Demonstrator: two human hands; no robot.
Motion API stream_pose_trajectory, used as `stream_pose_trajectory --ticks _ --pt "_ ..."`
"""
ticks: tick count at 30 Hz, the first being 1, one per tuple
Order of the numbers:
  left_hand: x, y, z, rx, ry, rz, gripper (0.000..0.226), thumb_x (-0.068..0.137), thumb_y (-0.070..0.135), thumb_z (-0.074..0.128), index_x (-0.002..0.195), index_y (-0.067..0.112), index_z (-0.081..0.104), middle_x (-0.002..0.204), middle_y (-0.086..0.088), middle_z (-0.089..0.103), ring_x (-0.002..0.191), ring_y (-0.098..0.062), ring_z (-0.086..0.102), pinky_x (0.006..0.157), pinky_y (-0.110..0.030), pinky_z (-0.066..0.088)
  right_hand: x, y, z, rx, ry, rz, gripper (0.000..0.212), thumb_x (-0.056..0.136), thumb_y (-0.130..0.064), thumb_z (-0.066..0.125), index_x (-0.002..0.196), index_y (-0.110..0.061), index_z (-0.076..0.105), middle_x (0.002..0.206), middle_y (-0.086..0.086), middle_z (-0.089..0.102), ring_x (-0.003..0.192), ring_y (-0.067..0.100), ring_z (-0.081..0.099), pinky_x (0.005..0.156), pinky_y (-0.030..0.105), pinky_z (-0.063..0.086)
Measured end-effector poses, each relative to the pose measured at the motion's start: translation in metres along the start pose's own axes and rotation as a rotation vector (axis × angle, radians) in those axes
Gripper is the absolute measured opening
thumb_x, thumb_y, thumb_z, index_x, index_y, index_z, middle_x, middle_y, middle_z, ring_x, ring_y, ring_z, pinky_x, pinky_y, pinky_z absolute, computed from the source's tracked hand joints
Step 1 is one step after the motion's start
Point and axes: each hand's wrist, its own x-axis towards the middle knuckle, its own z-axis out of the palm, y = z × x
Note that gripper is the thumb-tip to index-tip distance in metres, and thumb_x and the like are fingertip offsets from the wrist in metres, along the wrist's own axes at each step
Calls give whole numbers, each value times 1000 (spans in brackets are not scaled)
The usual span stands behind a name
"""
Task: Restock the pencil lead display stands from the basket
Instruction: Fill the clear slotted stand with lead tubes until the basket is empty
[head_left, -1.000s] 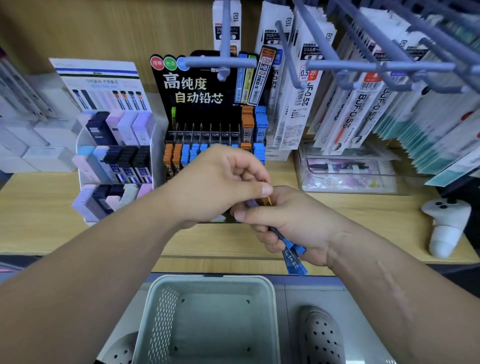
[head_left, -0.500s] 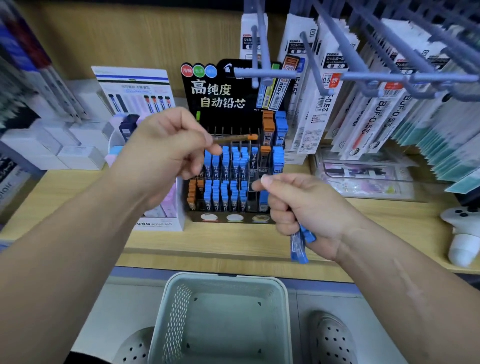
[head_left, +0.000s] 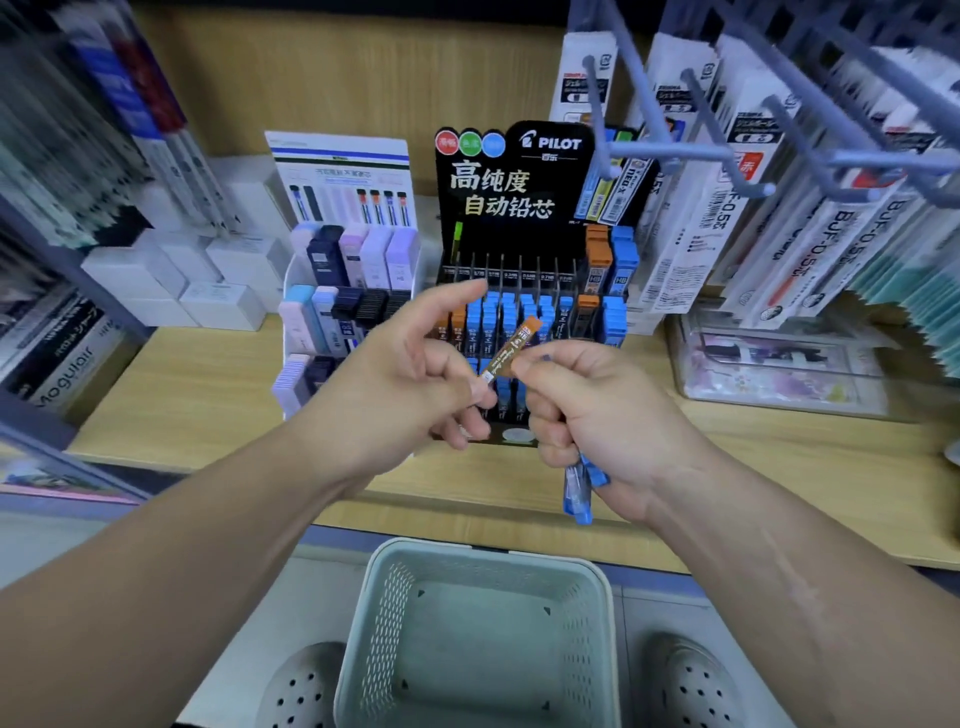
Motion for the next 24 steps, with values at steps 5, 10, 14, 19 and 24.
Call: stream_pose_trajectory --ticks 5,10,14,19,24 --pt "-6 -5 3 58 -79 -3 71 89 -9 63 140 37 46 70 -8 67 70 -32 72 63 -37 55 -1 4 8 -123 -33 -57 18 101 -17 60 89 -4 57 52 -3 34 44 12 27 45 26 19" --pt "-6 -7 -2 105 -36 -5 38 86 4 65 112 31 69 77 -8 61 60 -17 55 56 -33 43 -1 2 4 -269 -106 13 19 99 -18 63 87 -3 59 55 1 31 46 14 25 48 27 18" --pt "-4 -9 -4 75 41 -22 28 76 21 60 98 29 76 80 -1 63 61 -13 52 52 -30 40 -1 5 0 -450 -188 55 26 96 -20 68 74 -16 55 52 -2 33 46 16 26 48 27 21" --pt "-5 -12 -3 147 12 27 13 88 7 74 86 20 76 67 -23 64 56 -20 49 54 -26 40 1 19 3 -507 -198 22 13 93 -31 72 84 -21 70 53 -6 36 48 16 29 51 30 23" --pt "-1 -6 -7 104 7 -31 12 84 -3 74 92 6 74 73 -21 68 58 -17 60 60 -35 49 1 19 3 -455 -180 38 13 93 -31 71 83 -24 71 53 -2 37 49 16 28 50 29 22"
